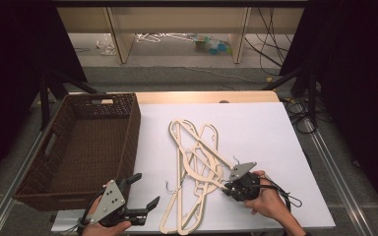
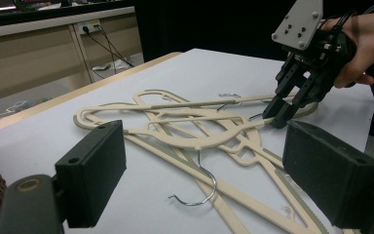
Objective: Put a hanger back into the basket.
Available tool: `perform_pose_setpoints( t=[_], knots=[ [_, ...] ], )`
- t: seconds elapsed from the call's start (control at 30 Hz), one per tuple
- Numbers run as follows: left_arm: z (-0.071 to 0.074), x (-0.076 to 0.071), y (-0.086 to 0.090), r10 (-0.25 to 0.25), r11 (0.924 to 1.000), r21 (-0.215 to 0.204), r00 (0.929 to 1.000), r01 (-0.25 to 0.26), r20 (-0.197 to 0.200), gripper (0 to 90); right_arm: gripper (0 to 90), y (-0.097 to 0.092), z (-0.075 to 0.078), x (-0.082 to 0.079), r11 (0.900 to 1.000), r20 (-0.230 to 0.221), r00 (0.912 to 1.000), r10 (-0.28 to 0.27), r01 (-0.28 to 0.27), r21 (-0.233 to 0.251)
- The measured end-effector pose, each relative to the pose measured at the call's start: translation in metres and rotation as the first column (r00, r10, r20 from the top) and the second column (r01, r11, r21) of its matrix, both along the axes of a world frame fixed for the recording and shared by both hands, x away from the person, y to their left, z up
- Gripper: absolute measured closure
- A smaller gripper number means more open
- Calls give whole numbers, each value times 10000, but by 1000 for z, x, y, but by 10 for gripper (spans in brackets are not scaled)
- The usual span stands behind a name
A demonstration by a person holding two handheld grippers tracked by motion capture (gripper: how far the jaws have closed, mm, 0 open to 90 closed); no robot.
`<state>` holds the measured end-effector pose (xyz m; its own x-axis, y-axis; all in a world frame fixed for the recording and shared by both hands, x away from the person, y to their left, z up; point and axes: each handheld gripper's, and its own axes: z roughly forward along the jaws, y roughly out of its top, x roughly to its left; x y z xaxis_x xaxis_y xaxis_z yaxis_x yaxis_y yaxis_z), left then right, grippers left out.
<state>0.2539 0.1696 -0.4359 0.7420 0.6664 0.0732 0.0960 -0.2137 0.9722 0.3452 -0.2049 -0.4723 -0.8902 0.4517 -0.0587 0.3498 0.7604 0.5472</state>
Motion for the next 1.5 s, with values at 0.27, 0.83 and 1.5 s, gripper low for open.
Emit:
perform_pose_setpoints(
  t=[0.27, 0.83, 1.5],
  knots=[
    [-1, 1, -1, 54, 9998, 202, 10000, -53, -38, 159, 794, -3, 16, -7, 9991, -41, 9994, 355, -356, -218],
    [-19, 16, -43, -886, 9520, 2926, 9959, 897, -171, 190, 795, -7, 57, -31, 9907, -214, 9920, 1247, -1257, -525],
    [-45, 38, -81, -2126, 8019, 5735, 9771, 1673, 122, 287, 795, -3, 71, -42, 9815, -301, 9826, 1834, -1847, -500]
  ],
)
